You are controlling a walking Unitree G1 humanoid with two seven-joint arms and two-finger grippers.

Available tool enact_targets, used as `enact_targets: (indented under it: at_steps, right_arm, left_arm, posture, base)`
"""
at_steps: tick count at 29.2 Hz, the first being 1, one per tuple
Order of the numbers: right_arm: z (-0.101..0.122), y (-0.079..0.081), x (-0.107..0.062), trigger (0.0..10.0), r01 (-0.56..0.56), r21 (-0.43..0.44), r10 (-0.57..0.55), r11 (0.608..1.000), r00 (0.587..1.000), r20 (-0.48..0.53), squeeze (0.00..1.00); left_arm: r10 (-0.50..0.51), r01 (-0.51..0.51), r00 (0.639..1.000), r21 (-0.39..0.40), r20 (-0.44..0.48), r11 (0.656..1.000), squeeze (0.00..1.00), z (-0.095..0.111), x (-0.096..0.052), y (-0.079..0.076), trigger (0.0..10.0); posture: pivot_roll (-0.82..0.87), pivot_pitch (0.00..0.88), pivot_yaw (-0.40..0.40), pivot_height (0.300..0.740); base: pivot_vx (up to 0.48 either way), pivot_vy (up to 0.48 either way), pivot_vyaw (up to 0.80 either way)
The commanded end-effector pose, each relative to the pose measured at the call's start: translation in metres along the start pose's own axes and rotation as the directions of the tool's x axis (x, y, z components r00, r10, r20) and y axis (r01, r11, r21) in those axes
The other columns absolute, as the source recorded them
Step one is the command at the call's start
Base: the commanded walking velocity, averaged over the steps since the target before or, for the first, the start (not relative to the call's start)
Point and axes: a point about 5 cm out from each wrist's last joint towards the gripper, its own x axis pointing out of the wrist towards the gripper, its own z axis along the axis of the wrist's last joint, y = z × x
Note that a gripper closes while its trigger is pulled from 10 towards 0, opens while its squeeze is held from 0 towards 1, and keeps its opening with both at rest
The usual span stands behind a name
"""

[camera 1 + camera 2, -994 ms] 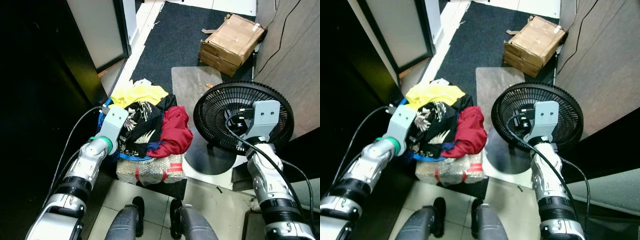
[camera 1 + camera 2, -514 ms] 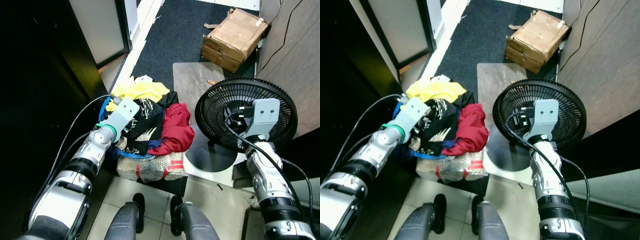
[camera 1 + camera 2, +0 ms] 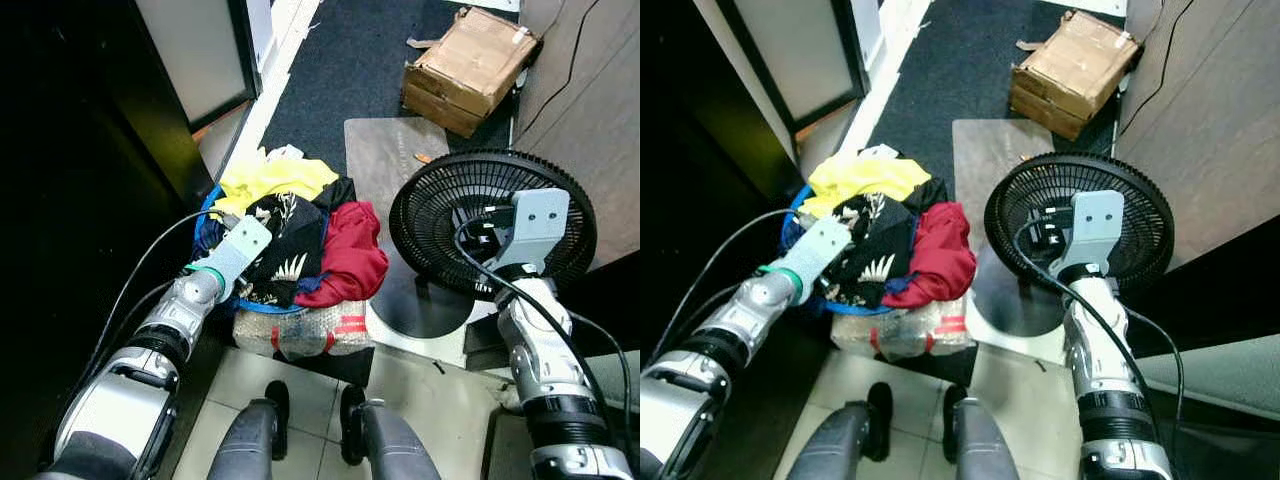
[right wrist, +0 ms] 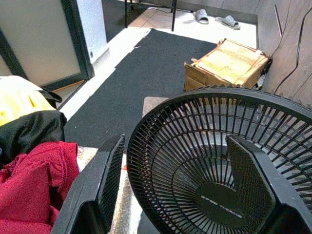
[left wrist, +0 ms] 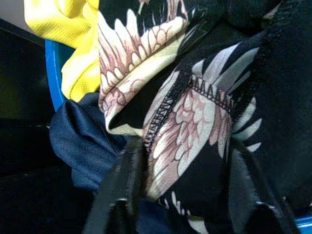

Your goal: Clothes washing

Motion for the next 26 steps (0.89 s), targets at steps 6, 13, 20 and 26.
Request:
enact_targets:
  at_steps: [6, 13, 20, 26]
  right_arm:
    - [-0.013, -0.006, -0.011, 10.0, 0.034, 0.013, -0.033, 0.999, 0.998, -0.055, 0.0]
    - [-0.014, -0.003, -0.01, 10.0, 0.036, 0.021, -0.035, 0.999, 0.998, -0.061, 0.0]
    - [-0.014, -0.004, -0.009, 10.0, 0.039, 0.021, -0.037, 0.999, 0.997, -0.063, 0.0]
    - [-0.007, 0.002, -0.002, 10.0, 0.029, 0.044, -0.028, 0.999, 0.999, -0.035, 0.0]
  left_arm:
    - [-0.018, 0.017, 1.0, -0.072, -0.017, 0.997, 0.0, -0.013, -0.004, -0.005, 0.0]
    - [-0.008, 0.007, 1.0, -0.127, -0.003, 0.992, 0.0, -0.014, -0.004, 0.0, 0.0]
    - [0.004, -0.006, 1.0, -0.177, -0.011, 0.984, 0.0, -0.025, -0.007, 0.006, 0.0]
    - [0.1, -0.06, 0.991, -0.36, 0.093, 0.931, 0.0, -0.009, -0.012, 0.041, 0.0]
  posture:
    - [-0.03, 0.406, 0.101, 0.74]
    - [-0.02, 0.405, 0.106, 0.74]
    - [-0.02, 0.392, 0.104, 0.74]
    - [-0.01, 0.352, 0.091, 0.74]
  base:
    - [0.0, 0.0, 0.0]
    - [0.0, 0.0, 0.0]
    - [0.0, 0.0, 0.0]
    - [0.0, 0.0, 0.0]
